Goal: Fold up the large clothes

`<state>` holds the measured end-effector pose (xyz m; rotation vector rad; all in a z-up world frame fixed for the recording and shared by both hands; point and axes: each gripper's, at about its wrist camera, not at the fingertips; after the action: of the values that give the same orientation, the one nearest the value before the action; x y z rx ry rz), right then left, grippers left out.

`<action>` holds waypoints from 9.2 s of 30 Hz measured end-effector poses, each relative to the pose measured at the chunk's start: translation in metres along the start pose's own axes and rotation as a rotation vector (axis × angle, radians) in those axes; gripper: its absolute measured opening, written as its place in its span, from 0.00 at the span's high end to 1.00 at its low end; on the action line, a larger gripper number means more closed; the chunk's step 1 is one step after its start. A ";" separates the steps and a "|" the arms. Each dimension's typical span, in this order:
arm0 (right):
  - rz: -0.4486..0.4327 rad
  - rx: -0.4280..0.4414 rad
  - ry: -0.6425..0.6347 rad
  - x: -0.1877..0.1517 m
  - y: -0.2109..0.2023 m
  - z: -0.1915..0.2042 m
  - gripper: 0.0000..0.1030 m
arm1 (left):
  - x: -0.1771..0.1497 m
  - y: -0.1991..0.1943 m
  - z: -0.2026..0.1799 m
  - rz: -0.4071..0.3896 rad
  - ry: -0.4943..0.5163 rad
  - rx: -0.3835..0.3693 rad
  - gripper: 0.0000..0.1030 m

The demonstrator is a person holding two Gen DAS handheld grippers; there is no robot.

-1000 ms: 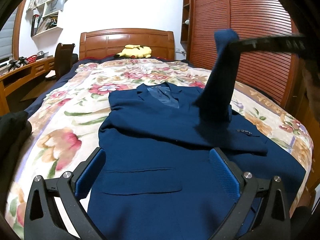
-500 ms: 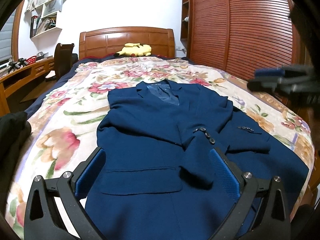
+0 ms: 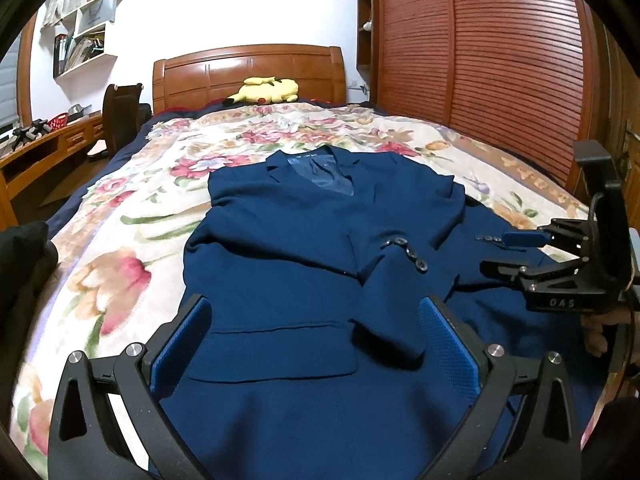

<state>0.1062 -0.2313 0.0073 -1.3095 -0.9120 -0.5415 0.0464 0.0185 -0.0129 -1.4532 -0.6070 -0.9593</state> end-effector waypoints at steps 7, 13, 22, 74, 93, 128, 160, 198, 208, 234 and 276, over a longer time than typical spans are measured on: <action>-0.008 -0.017 0.049 -0.002 0.010 0.006 0.39 | -0.002 0.007 -0.009 0.029 0.034 0.006 0.00; -0.054 0.005 0.112 -0.001 0.005 0.002 0.39 | -0.002 0.008 -0.017 0.038 0.070 -0.004 0.00; -0.085 0.009 0.129 -0.009 -0.013 -0.004 0.39 | 0.002 0.040 -0.037 0.188 0.101 -0.087 0.24; -0.090 0.059 0.134 -0.026 -0.023 -0.029 0.39 | 0.025 0.060 -0.049 0.163 0.069 -0.109 0.34; -0.079 0.032 0.175 -0.031 -0.035 -0.051 0.32 | 0.015 0.079 -0.052 0.238 0.053 -0.089 0.95; -0.084 0.005 0.137 -0.023 -0.026 -0.045 0.32 | -0.006 -0.050 -0.022 0.033 0.148 -0.212 0.87; -0.076 0.008 0.127 -0.024 -0.026 -0.048 0.32 | -0.037 0.034 0.029 0.292 0.002 -0.104 0.85; -0.084 0.002 0.095 -0.035 -0.041 -0.043 0.32 | -0.057 -0.058 0.048 0.048 -0.073 0.088 0.22; -0.086 -0.012 0.114 -0.069 -0.076 -0.053 0.32 | -0.081 -0.095 0.049 0.045 -0.100 0.106 0.22; 0.052 -0.024 0.104 -0.118 -0.139 -0.096 0.32 | -0.120 -0.098 0.056 0.207 -0.088 0.060 0.61; -0.347 0.125 0.037 -0.097 -0.291 -0.079 0.95 | -0.005 -0.271 0.007 -0.217 0.007 -0.021 0.97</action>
<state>-0.1564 -0.3834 0.0965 -1.0303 -1.1325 -0.7618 -0.1800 0.0622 0.1301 -1.4218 -0.7628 -1.1422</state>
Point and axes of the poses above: each gripper's, at about its wrist camera, not at the fingertips, and y roughly the way its jaws point, z to its left, x to its top, and after that the axes turned 6 degrees about y, right-handed
